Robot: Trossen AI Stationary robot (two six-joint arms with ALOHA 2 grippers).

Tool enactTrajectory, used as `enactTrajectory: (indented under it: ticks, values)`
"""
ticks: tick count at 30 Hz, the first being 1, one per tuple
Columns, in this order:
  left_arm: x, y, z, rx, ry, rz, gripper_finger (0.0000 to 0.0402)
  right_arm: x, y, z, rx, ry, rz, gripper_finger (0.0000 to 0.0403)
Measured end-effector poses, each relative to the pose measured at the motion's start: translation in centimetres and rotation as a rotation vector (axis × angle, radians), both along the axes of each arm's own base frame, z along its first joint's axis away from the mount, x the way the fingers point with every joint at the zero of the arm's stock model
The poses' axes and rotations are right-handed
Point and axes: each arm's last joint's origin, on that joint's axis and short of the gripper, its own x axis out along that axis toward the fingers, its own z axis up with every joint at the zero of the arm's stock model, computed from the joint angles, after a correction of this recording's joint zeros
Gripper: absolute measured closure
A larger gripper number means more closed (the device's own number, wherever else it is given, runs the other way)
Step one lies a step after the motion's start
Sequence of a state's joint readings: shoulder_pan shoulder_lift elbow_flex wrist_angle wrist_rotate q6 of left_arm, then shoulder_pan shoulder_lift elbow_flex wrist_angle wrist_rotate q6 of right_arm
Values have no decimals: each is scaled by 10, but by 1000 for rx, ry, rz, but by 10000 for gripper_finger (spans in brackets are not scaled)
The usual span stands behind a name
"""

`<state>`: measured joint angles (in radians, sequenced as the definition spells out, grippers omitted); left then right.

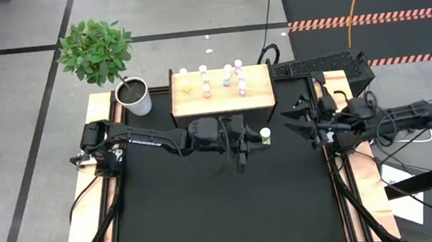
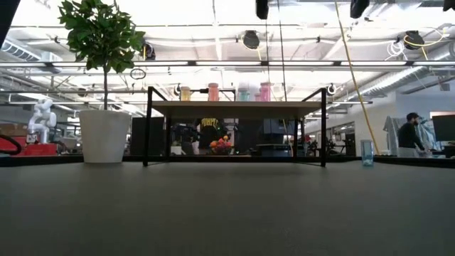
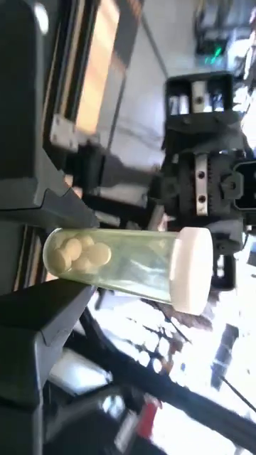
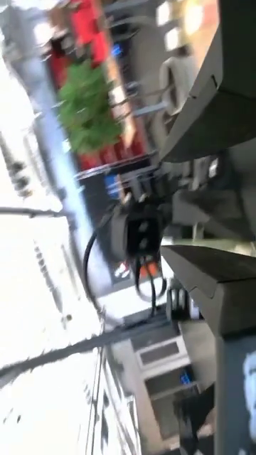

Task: Pick and place medicine bottles onto shelf by color
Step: Put the yellow pill bottle on the shelf aligned with the other yellow pill bottles

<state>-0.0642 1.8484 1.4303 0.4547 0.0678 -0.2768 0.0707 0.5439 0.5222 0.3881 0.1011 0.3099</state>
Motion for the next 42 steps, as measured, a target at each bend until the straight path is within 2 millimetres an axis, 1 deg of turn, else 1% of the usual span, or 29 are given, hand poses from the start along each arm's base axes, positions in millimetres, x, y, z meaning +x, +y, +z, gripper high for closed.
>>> enactTrajectory:
  ticks: [3,5,10,16,20,23,28,33,38,42]
  values:
    - [0,3,1,-43,4,-24,289,0,5,3,-52,-38,38,209]
    - [0,5,-1,-46,13,-24,289,4,7,1,-65,-14,47,209]
    - [1,9,0,-45,6,-16,289,20,8,-10,-55,72,26,209]
    - [1,14,-1,-49,16,-7,289,37,10,-18,-30,103,39,209]
    - [1,18,-4,-37,49,6,289,41,12,-20,-22,106,70,209]
    - [1,19,-7,-35,80,8,289,41,12,-18,-19,88,70,209]
    - [1,19,-9,-29,91,20,289,42,12,-21,1,109,75,211]
    - [1,19,-9,-29,93,35,289,47,12,-26,46,149,82,228]
    - [1,19,-11,-16,111,35,289,50,12,-28,52,160,83,247]
    - [1,19,-12,-14,123,37,289,50,12,-28,73,161,84,269]
